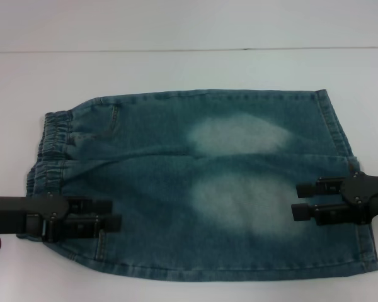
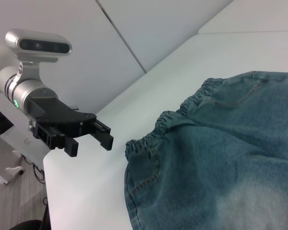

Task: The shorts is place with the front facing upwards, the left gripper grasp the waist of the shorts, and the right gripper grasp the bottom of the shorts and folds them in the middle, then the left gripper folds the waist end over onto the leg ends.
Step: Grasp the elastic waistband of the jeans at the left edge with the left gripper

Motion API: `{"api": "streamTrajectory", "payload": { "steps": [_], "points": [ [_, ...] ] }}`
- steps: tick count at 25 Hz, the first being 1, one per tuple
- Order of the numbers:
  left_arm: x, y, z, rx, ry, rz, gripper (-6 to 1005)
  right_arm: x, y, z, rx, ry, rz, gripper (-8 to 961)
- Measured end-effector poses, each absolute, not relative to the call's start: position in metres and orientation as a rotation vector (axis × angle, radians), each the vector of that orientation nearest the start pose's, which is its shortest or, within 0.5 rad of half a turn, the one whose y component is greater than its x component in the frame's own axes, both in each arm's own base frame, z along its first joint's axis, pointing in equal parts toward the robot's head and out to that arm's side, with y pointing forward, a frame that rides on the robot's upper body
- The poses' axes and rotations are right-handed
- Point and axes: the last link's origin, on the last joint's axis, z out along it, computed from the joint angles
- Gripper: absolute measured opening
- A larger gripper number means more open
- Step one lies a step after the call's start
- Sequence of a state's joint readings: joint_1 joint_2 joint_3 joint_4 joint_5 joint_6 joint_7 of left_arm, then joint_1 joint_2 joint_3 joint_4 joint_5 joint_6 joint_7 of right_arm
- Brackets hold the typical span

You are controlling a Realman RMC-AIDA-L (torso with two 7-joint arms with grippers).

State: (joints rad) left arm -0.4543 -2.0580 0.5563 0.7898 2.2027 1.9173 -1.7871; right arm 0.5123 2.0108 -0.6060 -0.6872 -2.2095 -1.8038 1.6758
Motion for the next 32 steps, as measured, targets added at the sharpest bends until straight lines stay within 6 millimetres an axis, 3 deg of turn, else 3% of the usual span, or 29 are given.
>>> {"api": "streamTrajectory", "payload": {
  "steps": [9,23,32],
  "points": [
    [-0.288,0.273,0.039,-2.814,-1.272,-0.639,625,0.284,0.297,0.028,-2.864,1.069,0.599,758],
    [-0.313,0.269,0.083,-2.631,-1.338,-0.510,617,0.283,0.301,0.029,-2.854,1.057,0.596,757],
    [-0.314,0.268,0.093,-2.605,-1.345,-0.500,612,0.280,0.304,0.031,-2.864,1.042,0.589,757]
  ]
}}
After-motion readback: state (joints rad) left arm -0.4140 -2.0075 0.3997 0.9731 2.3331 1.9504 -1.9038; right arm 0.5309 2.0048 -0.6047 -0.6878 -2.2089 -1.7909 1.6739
